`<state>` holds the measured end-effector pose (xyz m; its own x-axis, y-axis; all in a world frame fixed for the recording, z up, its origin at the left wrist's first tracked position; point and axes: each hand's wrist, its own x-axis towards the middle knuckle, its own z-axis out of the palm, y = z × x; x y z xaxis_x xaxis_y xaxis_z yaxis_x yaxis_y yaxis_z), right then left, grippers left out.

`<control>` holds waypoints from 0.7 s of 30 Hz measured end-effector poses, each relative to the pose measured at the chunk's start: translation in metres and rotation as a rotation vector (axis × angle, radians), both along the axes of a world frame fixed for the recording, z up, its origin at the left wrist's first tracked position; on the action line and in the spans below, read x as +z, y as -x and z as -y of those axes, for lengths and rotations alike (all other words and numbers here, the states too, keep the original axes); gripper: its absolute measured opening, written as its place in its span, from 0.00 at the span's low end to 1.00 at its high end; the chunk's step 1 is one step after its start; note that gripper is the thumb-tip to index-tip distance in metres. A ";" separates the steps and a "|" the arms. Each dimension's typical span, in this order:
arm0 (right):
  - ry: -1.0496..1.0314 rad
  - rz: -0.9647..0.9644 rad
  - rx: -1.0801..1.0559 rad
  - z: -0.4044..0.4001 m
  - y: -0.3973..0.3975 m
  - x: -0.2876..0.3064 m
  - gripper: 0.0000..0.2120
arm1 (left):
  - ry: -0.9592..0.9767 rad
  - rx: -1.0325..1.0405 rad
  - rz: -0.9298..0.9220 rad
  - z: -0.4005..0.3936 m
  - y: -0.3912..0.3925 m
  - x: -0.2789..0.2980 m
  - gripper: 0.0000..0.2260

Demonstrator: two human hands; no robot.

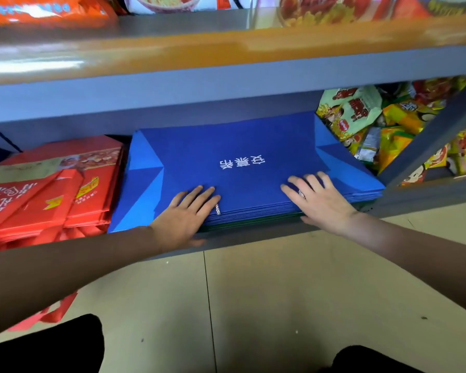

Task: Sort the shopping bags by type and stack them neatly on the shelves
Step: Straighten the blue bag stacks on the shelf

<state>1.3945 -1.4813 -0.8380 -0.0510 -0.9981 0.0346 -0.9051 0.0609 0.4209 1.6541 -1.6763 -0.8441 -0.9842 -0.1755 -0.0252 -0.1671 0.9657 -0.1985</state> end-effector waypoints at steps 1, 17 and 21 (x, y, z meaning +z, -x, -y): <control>-0.042 0.042 -0.004 0.000 0.000 0.004 0.50 | -0.110 0.044 0.032 0.000 0.000 0.003 0.48; -0.248 1.003 -0.285 0.024 0.035 0.058 0.10 | -0.762 0.216 0.077 0.019 0.034 0.040 0.11; -0.259 0.886 -0.211 0.024 0.031 0.055 0.11 | -0.683 0.198 0.099 0.017 0.037 0.043 0.08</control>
<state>1.3639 -1.5049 -0.7828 -0.1328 -0.9367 -0.3240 -0.8829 0.2603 -0.3908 1.6170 -1.6932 -0.8012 -0.9229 -0.2635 -0.2807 -0.3644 0.8331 0.4160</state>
